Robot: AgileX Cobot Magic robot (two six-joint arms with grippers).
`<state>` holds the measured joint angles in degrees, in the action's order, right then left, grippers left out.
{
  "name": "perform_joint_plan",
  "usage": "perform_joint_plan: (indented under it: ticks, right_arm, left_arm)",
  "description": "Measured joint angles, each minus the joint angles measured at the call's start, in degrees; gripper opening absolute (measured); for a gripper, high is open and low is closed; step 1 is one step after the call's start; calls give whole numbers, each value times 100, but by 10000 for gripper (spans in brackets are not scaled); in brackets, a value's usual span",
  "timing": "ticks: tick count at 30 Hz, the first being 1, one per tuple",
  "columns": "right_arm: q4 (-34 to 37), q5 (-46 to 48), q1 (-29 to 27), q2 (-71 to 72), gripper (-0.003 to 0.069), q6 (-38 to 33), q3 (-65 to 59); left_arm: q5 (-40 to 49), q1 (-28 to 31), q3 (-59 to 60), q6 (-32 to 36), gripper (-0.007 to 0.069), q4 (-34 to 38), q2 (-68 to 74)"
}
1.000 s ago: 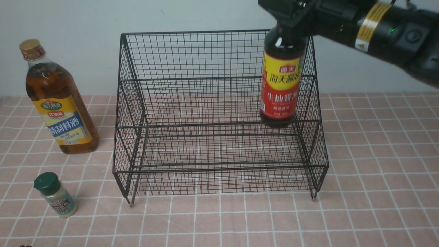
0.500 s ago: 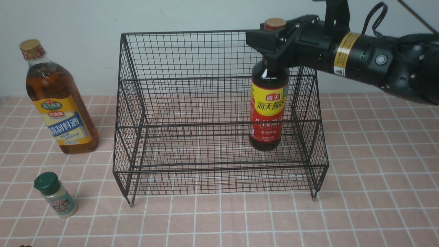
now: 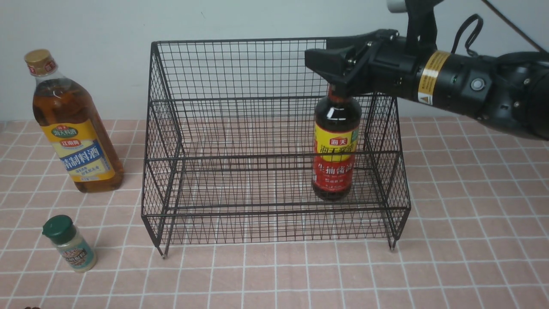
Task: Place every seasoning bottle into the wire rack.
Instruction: Use the right arm to put the condiment bottle back on the shelf, then use the left arm to grab the condiment bottle closest to it
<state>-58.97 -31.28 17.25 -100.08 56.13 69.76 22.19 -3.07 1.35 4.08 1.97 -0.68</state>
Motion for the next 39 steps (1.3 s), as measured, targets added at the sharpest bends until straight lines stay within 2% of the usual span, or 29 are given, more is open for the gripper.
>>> perform_joint_plan:
  ticks: [4,8,12,13,14,16,19,20,22,23,26,29,30,31,34,39]
  right_arm:
    - [12,145,0,224,456,0,6]
    - [19,564,0,660,461,0,6]
    - [91,1367,0,1374,455,0,6]
    - [154,1975,0,1754,436,0,6]
    - [182,2049,0,1853,428,0,6]
    - [385,3023,0,2403,366,-7,6]
    - [767,4302,0,3166,236,-309,10]
    - [1045,4969,0,3461,157,-669,10]
    - [1327,5467,0,3739,89,-1096,16]
    - [1716,6260,0,4080,36,-1676,21]
    - [2774,7795,0,4601,-6,-2926,21]
    - [3781,8708,0,4992,-12,-3596,-48]
    - [3781,8749,0,5020,-12,-3596,-48]
    - [4358,8968,0,5294,-12,-3768,-266]
    - [4876,8913,0,5580,-13,-3830,-643]
    - [5897,7729,0,6383,-13,-3732,-1884]
  left_arm:
    - [0,0,0,0,-7,0,0]
    - [0,0,0,0,-7,0,0]
    - [0,0,0,0,-7,0,0]
    - [0,0,0,0,-7,0,0]
    - [0,0,0,0,-7,0,0]
    - [0,0,0,0,-7,0,0]
    - [0,0,0,0,-7,0,0]
    - [0,0,0,0,-7,0,0]
    - [0,0,0,0,-7,0,0]
    - [0,0,0,0,-7,0,0]
    - [0,0,0,0,-7,0,0]
    - [0,0,0,0,-7,0,0]
    - [0,0,0,0,-7,0,0]
    - [0,0,0,0,-7,0,0]
    - [0,0,0,0,-7,0,0]
    - [0,0,0,0,-7,0,0]
